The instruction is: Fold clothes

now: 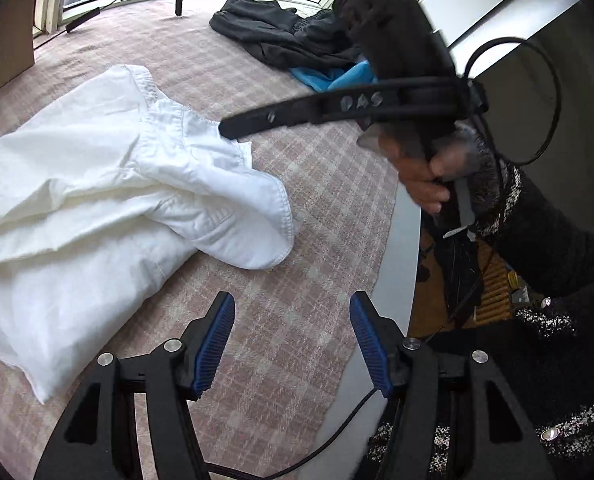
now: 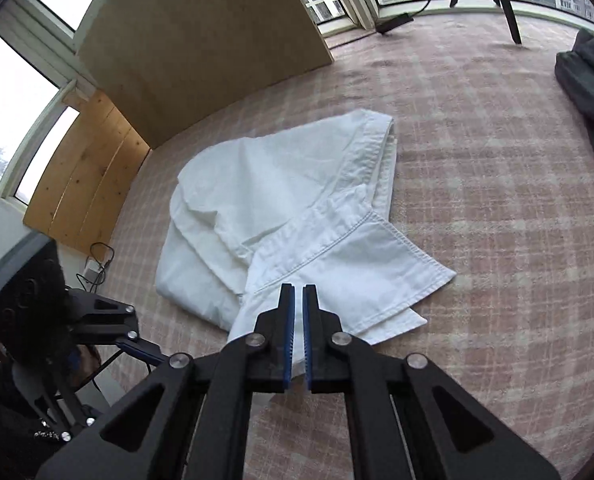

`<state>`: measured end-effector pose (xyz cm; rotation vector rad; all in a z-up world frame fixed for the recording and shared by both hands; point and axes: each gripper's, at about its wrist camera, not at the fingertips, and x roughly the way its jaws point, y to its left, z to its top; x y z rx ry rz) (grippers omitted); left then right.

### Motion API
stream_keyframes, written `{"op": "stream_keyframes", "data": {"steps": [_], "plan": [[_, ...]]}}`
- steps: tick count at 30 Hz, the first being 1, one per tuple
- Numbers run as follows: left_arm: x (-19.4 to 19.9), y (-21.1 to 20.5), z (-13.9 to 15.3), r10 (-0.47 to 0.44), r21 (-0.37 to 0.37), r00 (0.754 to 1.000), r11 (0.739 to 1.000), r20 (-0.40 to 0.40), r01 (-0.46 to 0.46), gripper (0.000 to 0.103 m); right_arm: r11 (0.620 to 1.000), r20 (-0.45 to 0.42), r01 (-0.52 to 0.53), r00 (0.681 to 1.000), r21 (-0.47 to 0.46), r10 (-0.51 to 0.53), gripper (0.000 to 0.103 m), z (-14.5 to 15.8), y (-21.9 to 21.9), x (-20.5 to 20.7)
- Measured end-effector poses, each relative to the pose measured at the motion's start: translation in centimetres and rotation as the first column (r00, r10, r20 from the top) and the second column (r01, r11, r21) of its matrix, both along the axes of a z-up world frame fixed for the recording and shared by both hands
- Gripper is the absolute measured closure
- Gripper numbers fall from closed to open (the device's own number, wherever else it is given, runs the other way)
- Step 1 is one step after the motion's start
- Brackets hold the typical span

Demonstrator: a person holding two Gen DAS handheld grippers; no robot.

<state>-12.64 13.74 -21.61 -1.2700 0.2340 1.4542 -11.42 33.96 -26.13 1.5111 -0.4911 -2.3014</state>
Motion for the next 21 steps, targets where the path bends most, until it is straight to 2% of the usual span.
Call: {"op": "stream_keyframes", "data": {"steps": [1, 4, 6, 7, 8, 11, 12, 14, 17, 19, 21], "plan": [[-0.7, -0.7, 0.4, 0.023, 0.008, 1.0, 1.0, 0.0, -0.023, 0.045, 1.0, 0.028, -0.016, 0.999, 0.009, 0.016, 0.098, -1.3, -0.9, -0.2], [-3.6, -4.5, 1.2, 0.169, 0.022, 0.985, 0.985, 0.018, -0.169, 0.045, 0.989, 0.046, -0.128, 0.991, 0.074, 0.125, 0.098, -1.1, -2.8, 1.1], [-5.9, -7.5, 1.6, 0.285, 0.026, 0.958, 0.958, 0.039, -0.286, 0.044, 0.988, 0.057, -0.154, 0.987, 0.015, 0.153, 0.097, 0.5, -1.9, 1.1], [-7.1, -8.9, 1.7, 0.348, 0.021, 0.937, 0.937, 0.043, -0.349, 0.043, 0.991, 0.031, -0.131, 0.991, 0.011, 0.13, 0.095, 1.7, -0.9, 0.7], [-8.4, -10.0, 1.7, 0.41, 0.014, 0.91, 0.911, 0.059, -0.411, 0.039, 0.995, -0.004, -0.098, 0.995, 0.014, 0.098, 0.086, 3.0, 0.2, 0.3], [-12.5, -13.2, 1.2, 0.583, -0.015, 0.803, 0.81, 0.121, -0.586, 0.031, 0.997, -0.028, 0.072, 0.997, 0.006, -0.072, 0.028, 4.6, 4.0, -2.6], [-13.2, -13.3, 0.9, 0.606, -0.031, 0.785, 0.794, 0.127, -0.607, 0.031, 0.992, -0.014, 0.125, 0.992, -0.002, -0.125, 0.026, 4.4, 5.1, -3.8], [-14.2, -12.8, 0.2, 0.623, -0.067, 0.772, 0.781, 0.126, -0.62, 0.031, 0.988, 0.037, 0.149, 0.988, -0.034, -0.147, 0.026, 3.1, 6.1, -6.5], [-15.6, -11.9, -1.0, 0.649, -0.122, 0.75, 0.76, 0.124, -0.638, 0.031, 0.987, 0.134, 0.161, 0.978, -0.009, -0.158, 0.026, 0.6, 6.5, -9.4], [-16.6, -11.3, -1.7, 0.666, -0.158, 0.736, 0.745, 0.121, -0.649, 0.031, 0.988, 0.174, 0.157, 0.972, 0.016, -0.157, 0.026, -0.6, 6.3, -10.8], [-17.6, -10.7, -2.5, 0.683, -0.193, 0.721, 0.728, 0.117, -0.658, 0.031, 0.99, 0.178, 0.142, 0.973, 0.025, -0.144, 0.026, -1.2, 5.9, -11.1]]}}
